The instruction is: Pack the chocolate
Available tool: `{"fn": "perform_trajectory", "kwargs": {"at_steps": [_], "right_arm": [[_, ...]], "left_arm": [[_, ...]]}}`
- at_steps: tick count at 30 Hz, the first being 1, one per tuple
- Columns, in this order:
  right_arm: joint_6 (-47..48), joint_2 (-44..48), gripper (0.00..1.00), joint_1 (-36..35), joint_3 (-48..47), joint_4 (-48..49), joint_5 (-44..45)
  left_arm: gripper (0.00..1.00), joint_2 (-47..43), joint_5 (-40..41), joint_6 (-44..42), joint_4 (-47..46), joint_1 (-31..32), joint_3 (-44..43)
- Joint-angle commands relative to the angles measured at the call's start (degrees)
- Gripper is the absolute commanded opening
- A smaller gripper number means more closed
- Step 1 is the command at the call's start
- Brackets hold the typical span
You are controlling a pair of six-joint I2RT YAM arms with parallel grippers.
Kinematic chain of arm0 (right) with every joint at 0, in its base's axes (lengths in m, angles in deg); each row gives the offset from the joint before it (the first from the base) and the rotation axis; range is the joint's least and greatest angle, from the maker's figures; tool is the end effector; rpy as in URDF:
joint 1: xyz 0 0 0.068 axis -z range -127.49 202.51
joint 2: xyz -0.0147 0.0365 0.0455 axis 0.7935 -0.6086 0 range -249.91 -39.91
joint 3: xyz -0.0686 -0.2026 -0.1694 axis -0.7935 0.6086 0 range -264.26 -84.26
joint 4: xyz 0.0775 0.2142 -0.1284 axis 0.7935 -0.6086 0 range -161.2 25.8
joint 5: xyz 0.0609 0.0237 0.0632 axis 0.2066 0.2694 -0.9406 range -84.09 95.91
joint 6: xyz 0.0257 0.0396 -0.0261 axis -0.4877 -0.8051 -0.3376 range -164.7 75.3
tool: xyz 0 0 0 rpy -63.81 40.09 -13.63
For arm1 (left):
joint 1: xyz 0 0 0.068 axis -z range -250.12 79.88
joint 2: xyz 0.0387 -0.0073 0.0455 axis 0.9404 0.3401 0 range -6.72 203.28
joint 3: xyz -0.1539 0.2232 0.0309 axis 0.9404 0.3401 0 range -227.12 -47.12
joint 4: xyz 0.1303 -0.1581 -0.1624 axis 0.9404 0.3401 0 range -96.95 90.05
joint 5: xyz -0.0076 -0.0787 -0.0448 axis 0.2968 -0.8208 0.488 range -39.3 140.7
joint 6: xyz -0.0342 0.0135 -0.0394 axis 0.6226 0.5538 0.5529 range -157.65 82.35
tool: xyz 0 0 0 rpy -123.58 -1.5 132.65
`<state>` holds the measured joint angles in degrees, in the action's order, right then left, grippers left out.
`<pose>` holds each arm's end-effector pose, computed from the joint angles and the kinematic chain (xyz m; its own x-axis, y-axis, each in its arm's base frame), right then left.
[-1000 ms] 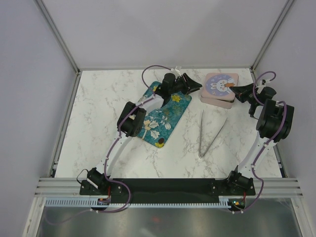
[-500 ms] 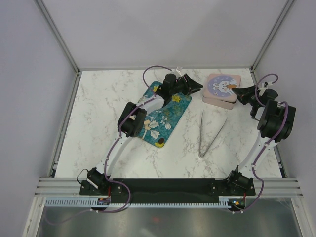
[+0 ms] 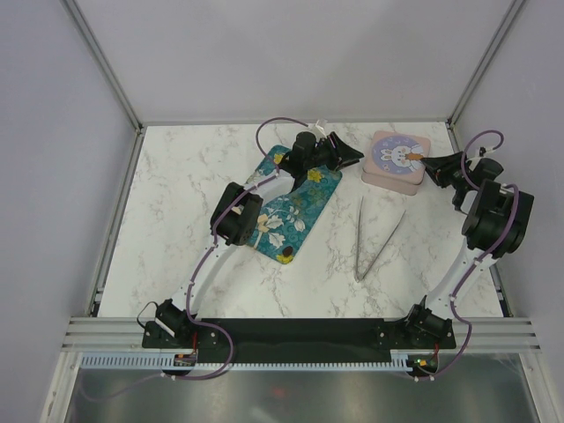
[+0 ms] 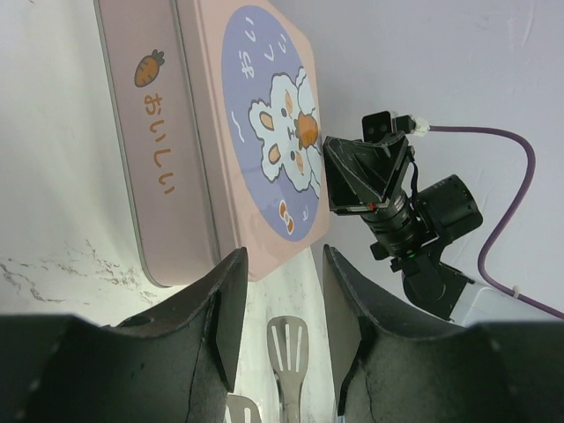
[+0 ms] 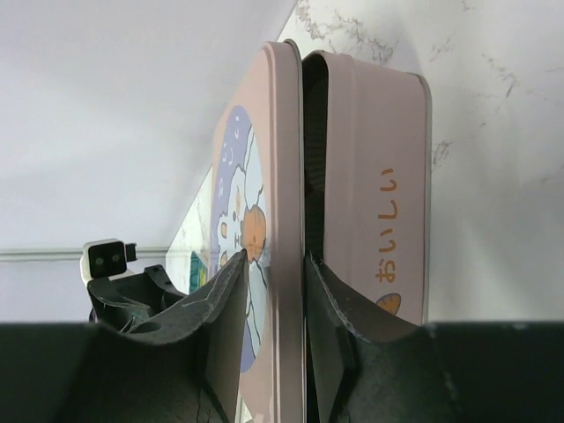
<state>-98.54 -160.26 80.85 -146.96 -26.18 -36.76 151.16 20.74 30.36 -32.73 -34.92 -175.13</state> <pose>0.3895 -0.1826 0.1327 -0.3464 0.8612 -0.3719 0.1132 0.4319 0.8948 0.4894 -0.3671 0.1355 -0.8623 -0.3749 -0.3405 0.2854 0.1958 -0.9382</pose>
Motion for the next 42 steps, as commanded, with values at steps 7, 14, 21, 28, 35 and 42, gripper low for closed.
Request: {"fn": "perform_trajectory", "kwargs": {"at_steps": [7,14,21,28,35,42], "right_arm": [[6.7,1.5,0.42,0.7,-1.4,-8.7,5.3],[10.5,2.5,0.44,0.6,-2.8,-13.3,7.3],[14.0,3.1,0.45,0.5,-3.7,-17.6,9.8],[14.2,2.7,0.50,0.1,-4.0,-17.0,9.5],[15.3,2.3,0.49,-0.6,-5.2,-18.2,9.5],[19.6,2.4,0.43,-1.5,-5.7,-25.8,12.2]], "left_arm": [[0.47,1.5,1.8,-2.4,-1.1,0.5,-2.8],[0.47,3.0,2.6,-1.8,-1.3,0.7,-4.3],[0.47,3.8,3.8,-1.8,-1.4,1.6,-5.2],[0.47,4.1,4.1,-2.2,-1.4,1.8,-5.2],[0.46,4.2,4.4,-2.0,-1.3,1.8,-5.1],[0.43,3.9,3.5,-2.0,0.0,1.8,-4.8]]}}
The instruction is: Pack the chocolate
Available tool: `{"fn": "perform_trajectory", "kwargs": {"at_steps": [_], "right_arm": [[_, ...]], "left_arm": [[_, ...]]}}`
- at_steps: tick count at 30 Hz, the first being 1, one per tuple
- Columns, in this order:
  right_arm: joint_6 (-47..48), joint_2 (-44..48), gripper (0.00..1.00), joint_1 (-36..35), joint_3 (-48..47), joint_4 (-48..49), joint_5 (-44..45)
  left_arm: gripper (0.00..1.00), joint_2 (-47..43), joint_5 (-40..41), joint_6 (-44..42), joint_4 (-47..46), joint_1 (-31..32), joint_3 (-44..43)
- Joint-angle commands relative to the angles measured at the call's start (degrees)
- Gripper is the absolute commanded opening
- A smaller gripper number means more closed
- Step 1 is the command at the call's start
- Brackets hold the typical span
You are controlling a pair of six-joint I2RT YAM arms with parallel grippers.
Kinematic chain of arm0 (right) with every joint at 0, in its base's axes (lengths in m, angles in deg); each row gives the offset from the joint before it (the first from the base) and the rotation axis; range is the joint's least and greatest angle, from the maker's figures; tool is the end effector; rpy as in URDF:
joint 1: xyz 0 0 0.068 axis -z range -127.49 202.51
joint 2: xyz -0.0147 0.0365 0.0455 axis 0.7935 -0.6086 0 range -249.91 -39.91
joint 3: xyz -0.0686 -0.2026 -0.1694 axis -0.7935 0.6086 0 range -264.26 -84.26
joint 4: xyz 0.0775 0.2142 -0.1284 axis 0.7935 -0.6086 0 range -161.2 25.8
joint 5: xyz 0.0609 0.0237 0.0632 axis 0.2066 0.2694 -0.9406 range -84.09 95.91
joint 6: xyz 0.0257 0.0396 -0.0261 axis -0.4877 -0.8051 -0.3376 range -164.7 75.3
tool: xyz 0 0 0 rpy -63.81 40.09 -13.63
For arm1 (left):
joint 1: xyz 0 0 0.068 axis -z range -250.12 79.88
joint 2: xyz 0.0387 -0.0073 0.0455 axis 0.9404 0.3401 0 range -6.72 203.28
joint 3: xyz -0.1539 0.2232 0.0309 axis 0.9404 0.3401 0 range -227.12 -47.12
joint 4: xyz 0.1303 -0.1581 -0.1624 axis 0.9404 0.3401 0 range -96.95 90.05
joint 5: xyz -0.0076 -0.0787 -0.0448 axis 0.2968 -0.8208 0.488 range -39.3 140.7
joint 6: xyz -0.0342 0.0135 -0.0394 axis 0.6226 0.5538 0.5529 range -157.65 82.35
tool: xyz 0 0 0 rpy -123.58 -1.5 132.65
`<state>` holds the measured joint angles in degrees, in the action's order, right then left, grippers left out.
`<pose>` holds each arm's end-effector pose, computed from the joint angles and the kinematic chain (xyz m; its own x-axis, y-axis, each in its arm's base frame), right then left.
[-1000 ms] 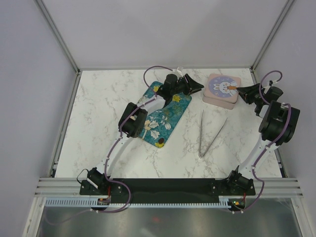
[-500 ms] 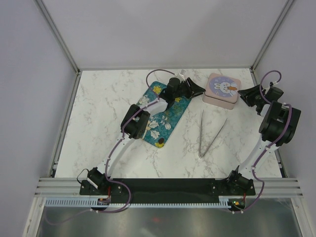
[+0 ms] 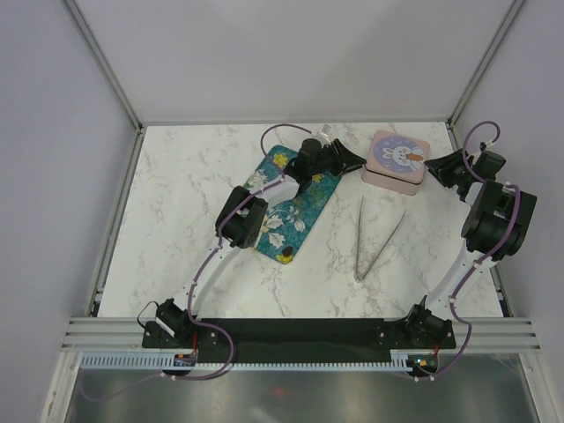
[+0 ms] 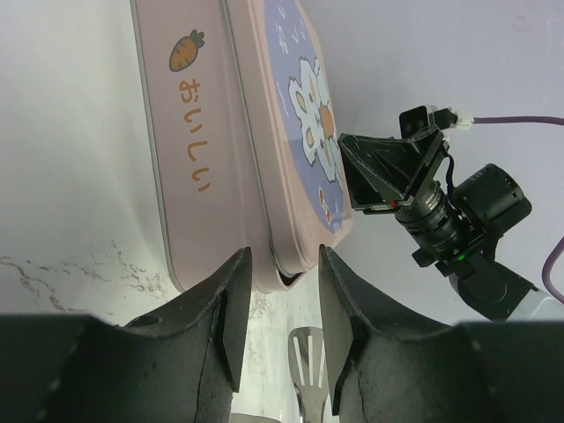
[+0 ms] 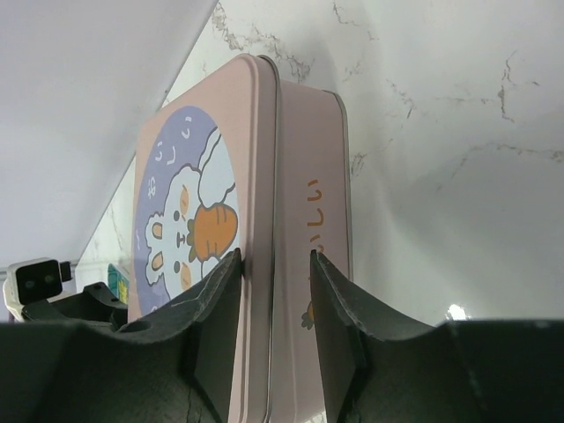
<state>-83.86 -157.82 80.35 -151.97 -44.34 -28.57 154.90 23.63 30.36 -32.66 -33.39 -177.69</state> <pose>0.3947 -0.1856 0.1447 -0.3762 0.7873 -0.4886 0.2456 0.5932 0.7667 0.4845 -0.3818 0.1120 -0.8584 -0.3897 -0.3336 0.2662 0.2175 -0.9391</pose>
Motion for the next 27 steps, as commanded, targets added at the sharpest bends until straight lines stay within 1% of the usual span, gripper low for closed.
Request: {"fn": "perform_trajectory", "kwargs": {"at_steps": [1,5,6,8,12,20,27], "right_arm": [[5.5,0.0,0.43,-1.2,-0.9,-8.4,4.2],[8.2,0.4,0.43,-1.6,-2.1,-11.4,4.4],[9.2,0.6,0.43,-1.7,-2.7,-13.4,4.8],[10.6,0.9,0.45,-1.7,-3.4,-15.0,4.8],[13.0,1.0,0.46,-2.0,-5.2,-19.4,4.8],[13.2,2.9,0.54,-2.8,-6.2,-19.8,4.2],[13.0,3.4,0.55,-3.6,-5.6,-19.8,3.9]], "left_arm": [[0.43,0.0,0.7,-2.0,0.6,0.3,-2.2],[0.43,-0.3,0.6,-2.1,1.3,0.3,-2.2],[0.43,-0.4,0.4,-2.1,1.4,0.3,-2.2],[0.42,-0.6,0.2,-2.1,1.9,0.3,-2.0],[0.41,-1.3,0.0,-1.9,2.2,0.3,-0.5],[0.42,-2.6,-1.2,-2.7,2.4,0.4,1.4],[0.41,-2.6,-1.8,-2.4,3.0,0.4,1.5]]}}
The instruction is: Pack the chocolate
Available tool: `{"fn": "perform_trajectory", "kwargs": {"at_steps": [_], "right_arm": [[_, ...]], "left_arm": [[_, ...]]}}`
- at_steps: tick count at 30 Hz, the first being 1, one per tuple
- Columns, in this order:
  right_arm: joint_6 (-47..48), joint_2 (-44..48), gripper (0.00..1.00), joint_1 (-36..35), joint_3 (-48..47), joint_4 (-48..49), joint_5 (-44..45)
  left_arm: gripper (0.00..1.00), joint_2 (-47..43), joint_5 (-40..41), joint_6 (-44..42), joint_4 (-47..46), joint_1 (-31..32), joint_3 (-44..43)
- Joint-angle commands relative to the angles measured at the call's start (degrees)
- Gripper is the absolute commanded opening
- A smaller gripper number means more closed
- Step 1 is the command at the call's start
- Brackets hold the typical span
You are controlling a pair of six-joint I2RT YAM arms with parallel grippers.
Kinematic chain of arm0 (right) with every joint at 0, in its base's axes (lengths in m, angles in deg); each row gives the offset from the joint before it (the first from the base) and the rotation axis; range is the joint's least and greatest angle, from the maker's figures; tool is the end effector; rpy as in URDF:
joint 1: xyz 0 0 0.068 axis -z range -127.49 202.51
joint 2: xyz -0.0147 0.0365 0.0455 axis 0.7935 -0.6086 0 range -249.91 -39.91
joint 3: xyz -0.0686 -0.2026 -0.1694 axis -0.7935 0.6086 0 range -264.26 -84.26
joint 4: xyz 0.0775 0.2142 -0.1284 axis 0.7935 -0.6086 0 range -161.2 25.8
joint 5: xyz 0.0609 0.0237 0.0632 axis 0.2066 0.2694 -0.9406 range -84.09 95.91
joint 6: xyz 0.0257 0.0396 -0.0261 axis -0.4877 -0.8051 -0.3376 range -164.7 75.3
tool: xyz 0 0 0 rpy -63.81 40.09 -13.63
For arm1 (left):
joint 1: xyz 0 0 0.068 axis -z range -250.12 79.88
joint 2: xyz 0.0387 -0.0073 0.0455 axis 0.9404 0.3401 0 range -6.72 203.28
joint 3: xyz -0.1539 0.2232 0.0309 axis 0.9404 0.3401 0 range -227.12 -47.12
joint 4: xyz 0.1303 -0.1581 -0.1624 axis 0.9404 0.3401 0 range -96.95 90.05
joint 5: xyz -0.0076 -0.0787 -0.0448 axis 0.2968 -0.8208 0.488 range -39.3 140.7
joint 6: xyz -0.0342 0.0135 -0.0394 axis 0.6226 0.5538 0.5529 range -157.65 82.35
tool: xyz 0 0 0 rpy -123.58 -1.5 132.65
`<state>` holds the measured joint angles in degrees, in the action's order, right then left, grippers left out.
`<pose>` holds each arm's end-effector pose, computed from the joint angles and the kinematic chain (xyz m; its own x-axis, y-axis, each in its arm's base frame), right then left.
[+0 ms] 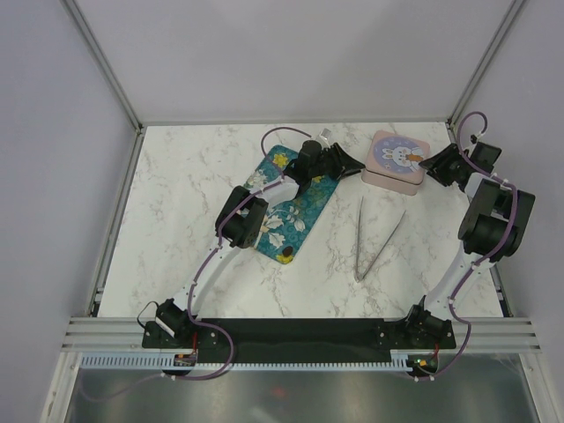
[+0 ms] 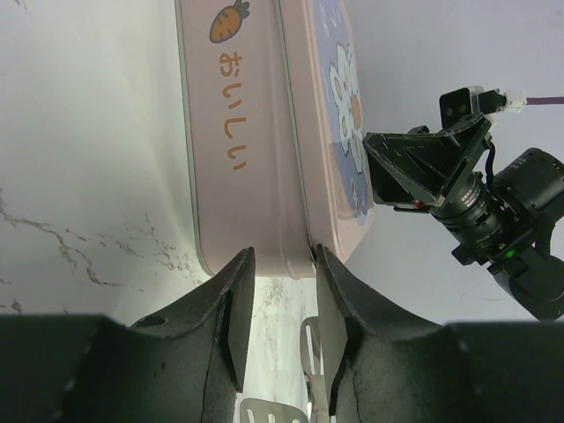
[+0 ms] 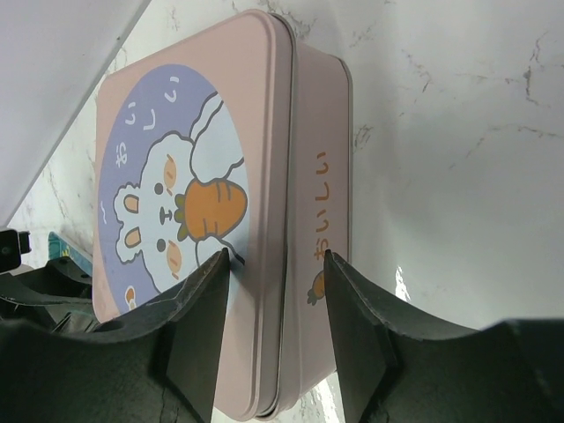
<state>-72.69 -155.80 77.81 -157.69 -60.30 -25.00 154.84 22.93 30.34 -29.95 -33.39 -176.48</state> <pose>0.4040 -0.1707 0.1647 -0.4961 0.6798 -0.5401 0.2676 0.7115 0.6497 0.4821 -0.3805 0.1004 -0.8803 -0.3667 -0.3009 0.2177 0.2514 -0.9431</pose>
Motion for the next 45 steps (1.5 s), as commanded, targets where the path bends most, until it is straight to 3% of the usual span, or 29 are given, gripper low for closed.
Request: {"fn": "perform_trajectory", "kwargs": {"at_steps": [1,12,23,29,36,45], "right_arm": [[1.8,1.4,0.55,-1.1,0.3,-3.8,0.3],[5.0,1.2,0.44,-1.7,2.6,-12.4,2.7],[7.8,0.0,0.33,-2.4,4.9,-15.0,7.4],[8.4,-2.0,0.20,-3.6,5.7,-14.4,8.7],[8.7,-2.3,0.17,-3.9,6.4,-13.4,9.7],[9.1,-1.7,0.15,-4.8,6.2,-13.4,9.3]], "left_arm": [[0.41,-2.6,-1.1,-2.3,0.3,0.4,0.2],[0.40,-3.3,-1.8,-2.8,0.9,0.4,0.9],[0.38,-5.0,-1.7,-3.1,2.0,0.4,3.9],[0.32,-6.2,-0.9,-3.8,3.6,0.2,3.9],[0.27,-10.7,2.6,-5.8,6.0,-0.6,4.7],[0.13,-12.0,5.2,-14.2,9.5,0.1,-2.6]]}}
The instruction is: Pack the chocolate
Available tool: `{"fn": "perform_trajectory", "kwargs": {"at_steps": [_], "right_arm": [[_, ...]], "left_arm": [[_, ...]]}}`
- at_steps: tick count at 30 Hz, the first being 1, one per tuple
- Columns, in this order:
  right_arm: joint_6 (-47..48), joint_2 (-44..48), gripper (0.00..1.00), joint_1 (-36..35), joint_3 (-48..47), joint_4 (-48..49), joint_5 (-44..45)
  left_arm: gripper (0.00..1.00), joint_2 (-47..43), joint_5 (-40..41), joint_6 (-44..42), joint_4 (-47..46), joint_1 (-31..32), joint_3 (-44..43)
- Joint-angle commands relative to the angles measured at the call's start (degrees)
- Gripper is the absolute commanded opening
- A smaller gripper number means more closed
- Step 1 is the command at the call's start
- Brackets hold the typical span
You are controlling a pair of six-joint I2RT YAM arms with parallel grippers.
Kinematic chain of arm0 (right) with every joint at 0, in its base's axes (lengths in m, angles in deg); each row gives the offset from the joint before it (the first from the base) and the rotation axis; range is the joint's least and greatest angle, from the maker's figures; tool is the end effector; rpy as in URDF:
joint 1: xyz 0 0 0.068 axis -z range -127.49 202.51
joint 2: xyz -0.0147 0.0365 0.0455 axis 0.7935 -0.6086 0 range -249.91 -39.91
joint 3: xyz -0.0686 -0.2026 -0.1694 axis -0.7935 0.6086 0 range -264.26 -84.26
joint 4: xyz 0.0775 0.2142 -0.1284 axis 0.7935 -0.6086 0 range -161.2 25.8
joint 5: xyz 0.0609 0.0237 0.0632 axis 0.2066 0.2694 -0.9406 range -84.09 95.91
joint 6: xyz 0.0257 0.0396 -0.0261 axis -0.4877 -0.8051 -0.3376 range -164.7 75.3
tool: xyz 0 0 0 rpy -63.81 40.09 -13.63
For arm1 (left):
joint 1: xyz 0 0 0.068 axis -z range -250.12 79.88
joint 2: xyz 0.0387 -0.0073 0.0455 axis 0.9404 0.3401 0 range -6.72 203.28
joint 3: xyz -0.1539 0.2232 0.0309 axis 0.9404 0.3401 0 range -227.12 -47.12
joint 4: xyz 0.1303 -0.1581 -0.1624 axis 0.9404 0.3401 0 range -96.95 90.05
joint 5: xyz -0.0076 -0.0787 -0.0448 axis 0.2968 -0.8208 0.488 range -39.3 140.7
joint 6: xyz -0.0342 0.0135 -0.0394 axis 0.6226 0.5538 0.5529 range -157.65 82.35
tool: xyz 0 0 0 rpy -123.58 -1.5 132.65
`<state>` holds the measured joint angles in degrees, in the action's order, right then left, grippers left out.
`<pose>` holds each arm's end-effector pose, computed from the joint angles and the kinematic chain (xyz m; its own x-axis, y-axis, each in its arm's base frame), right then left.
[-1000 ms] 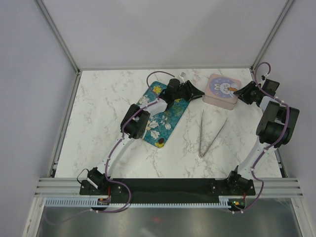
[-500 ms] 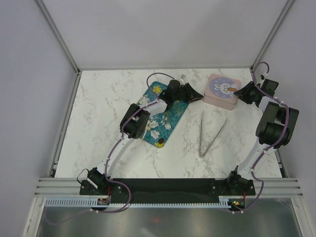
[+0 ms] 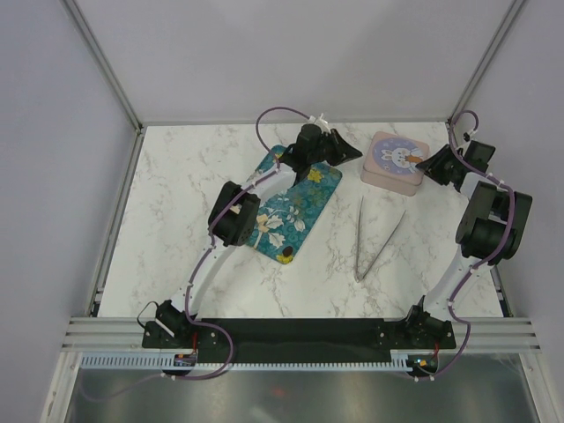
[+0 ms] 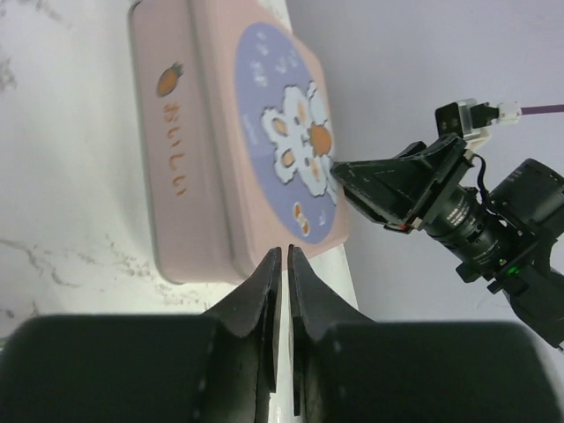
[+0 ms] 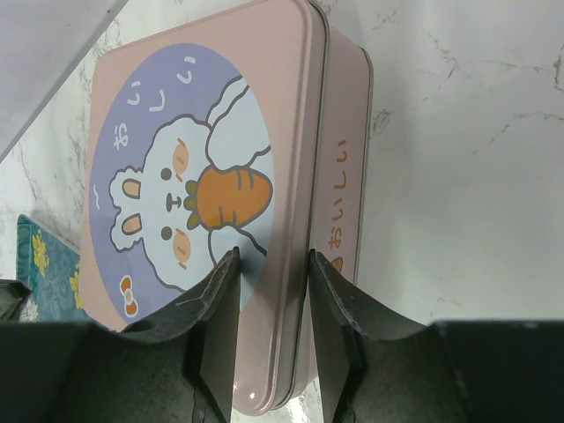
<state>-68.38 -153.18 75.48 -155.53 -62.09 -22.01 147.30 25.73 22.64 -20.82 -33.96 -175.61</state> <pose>0.4000 -0.1514 0.1690 -0.5352 0.6122 -0.5820 0.2500 0.7729 0.5831 0.4823 -0.3711 0.1563 -0.8353 -0.3648 -0.4113 0.2888 0.3455 -0.8929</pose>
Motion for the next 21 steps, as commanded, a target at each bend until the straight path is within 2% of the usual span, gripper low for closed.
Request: {"fn": "perform_trajectory", "kwargs": {"at_steps": [1,6,14,21], "right_arm": [[4.8,-4.3,0.15,-2.6,3.9,-11.5,6.2],[5.0,-4.3,0.14,-3.1,3.2,-11.7,5.4],[4.1,-4.5,0.14,-3.4,2.4,-11.6,3.9],[2.5,-4.4,0.23,-3.4,2.4,-11.6,3.0]], "left_arm": [[0.11,-4.1,2.1,-8.2,0.0,0.8,-3.8],[0.09,0.0,2.7,-13.5,0.2,3.0,-6.1],[0.04,4.2,4.6,-18.4,13.0,3.8,-6.5],[0.05,2.6,4.8,-19.6,13.2,3.6,-5.2]]}}
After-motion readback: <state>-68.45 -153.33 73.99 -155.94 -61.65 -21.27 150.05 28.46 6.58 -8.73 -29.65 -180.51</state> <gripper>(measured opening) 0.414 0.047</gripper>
